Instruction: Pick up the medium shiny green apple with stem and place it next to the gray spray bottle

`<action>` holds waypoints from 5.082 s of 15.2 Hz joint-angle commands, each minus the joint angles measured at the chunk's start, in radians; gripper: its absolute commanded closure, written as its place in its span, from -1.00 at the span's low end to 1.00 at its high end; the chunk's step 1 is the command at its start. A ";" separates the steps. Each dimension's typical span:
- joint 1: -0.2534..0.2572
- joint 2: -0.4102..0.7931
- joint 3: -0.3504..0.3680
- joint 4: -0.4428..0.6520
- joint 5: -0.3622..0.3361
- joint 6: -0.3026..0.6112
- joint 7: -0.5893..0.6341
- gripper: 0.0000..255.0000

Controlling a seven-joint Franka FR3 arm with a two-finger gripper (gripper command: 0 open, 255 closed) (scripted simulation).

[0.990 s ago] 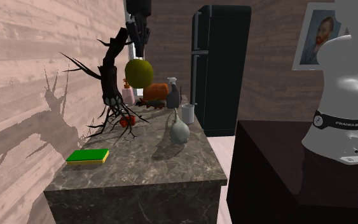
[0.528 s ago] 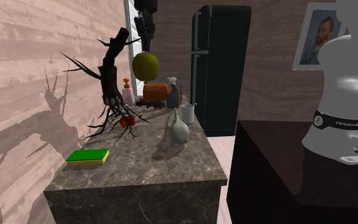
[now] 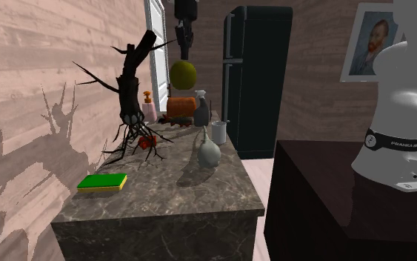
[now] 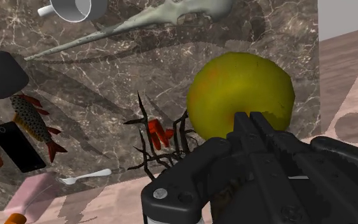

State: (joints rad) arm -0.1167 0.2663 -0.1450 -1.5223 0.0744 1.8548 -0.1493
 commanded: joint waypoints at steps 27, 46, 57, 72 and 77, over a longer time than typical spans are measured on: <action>-0.497 0.377 -0.148 0.569 0.162 -0.245 -0.578 1.00; -0.504 0.402 -0.148 0.377 0.175 -0.036 -0.634 1.00; -0.495 0.425 -0.142 0.266 0.187 0.096 -0.652 1.00; -0.497 0.499 -0.125 0.186 0.212 0.247 -0.675 1.00; -0.500 0.533 -0.118 0.174 0.222 0.292 -0.683 1.00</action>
State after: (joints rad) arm -0.6160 0.7931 -0.2639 -1.3460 0.2942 2.1383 -0.8314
